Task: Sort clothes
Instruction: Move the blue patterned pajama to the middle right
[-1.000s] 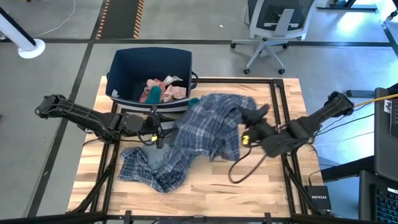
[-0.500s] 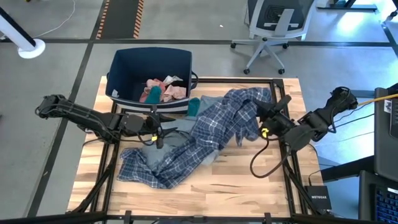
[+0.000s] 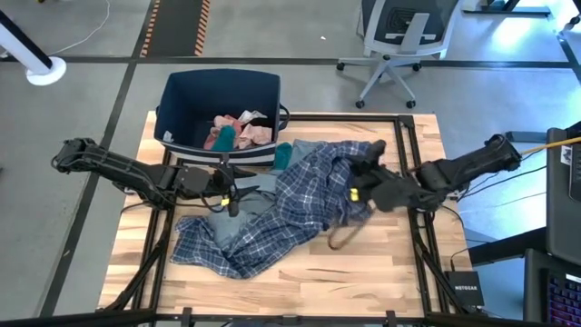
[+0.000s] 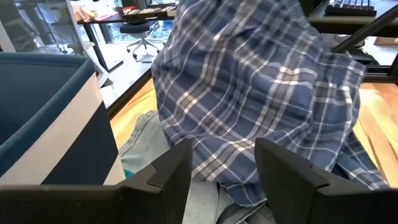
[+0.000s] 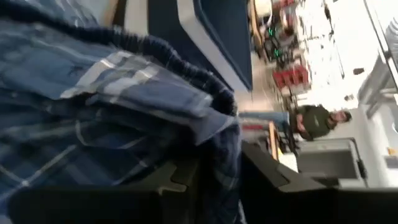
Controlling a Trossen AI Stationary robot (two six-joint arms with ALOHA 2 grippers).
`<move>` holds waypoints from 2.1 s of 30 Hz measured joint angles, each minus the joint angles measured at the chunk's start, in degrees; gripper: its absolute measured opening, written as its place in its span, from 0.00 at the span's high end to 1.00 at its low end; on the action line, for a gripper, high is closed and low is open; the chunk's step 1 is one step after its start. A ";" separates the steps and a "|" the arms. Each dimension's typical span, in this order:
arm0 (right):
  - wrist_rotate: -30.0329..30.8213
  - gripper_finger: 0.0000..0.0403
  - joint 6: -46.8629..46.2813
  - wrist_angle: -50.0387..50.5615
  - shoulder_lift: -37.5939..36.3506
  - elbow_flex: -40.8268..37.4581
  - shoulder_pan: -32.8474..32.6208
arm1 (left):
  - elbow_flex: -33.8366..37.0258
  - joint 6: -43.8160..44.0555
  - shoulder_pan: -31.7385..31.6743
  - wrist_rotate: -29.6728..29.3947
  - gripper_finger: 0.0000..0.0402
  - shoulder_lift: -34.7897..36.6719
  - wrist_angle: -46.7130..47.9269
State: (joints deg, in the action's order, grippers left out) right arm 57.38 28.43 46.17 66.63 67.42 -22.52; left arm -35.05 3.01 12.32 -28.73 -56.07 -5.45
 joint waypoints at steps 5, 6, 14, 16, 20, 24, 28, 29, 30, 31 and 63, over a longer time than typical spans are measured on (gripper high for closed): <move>-0.14 0.70 6.14 -3.46 3.17 0.00 8.54 | 0.00 -0.42 -0.02 0.00 0.58 0.00 0.04; -0.11 0.68 6.72 -4.25 3.62 0.00 10.37 | 0.00 -0.42 -0.02 -0.01 0.58 0.00 0.04; -12.20 0.55 8.24 -5.35 5.67 0.00 22.20 | 0.00 -0.42 -0.03 -0.02 0.58 0.00 0.14; -14.01 0.52 8.24 -4.62 5.65 0.00 22.80 | 0.00 -0.32 -0.02 -0.02 0.58 0.00 0.37; -13.92 0.47 7.71 -2.02 4.19 0.00 21.31 | 0.00 -0.02 -0.04 -0.02 0.58 -0.01 0.66; -13.98 0.46 4.61 1.45 2.53 0.07 17.92 | 0.00 0.56 -0.04 -0.01 0.58 -0.01 0.67; -14.06 0.46 2.78 1.82 2.06 0.07 15.58 | 0.00 1.27 -0.04 -0.02 0.58 0.00 0.61; -14.07 0.46 2.64 1.77 2.07 0.07 15.64 | 0.00 1.35 -0.04 -0.02 0.58 0.00 0.55; -14.41 0.46 2.54 1.92 2.19 0.07 15.75 | 0.00 1.35 -0.04 0.00 0.58 0.00 0.51; -15.49 0.45 2.01 2.19 2.44 0.07 15.76 | 0.00 1.38 -0.04 0.00 0.58 0.00 0.50; -42.09 0.37 -5.91 -12.52 25.44 -7.21 -9.17 | 0.00 0.85 -0.04 -0.02 0.58 0.00 1.43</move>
State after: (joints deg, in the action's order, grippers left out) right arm 15.30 22.52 33.65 92.06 60.20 -31.68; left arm -35.05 3.85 12.27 -28.75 -56.07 -4.03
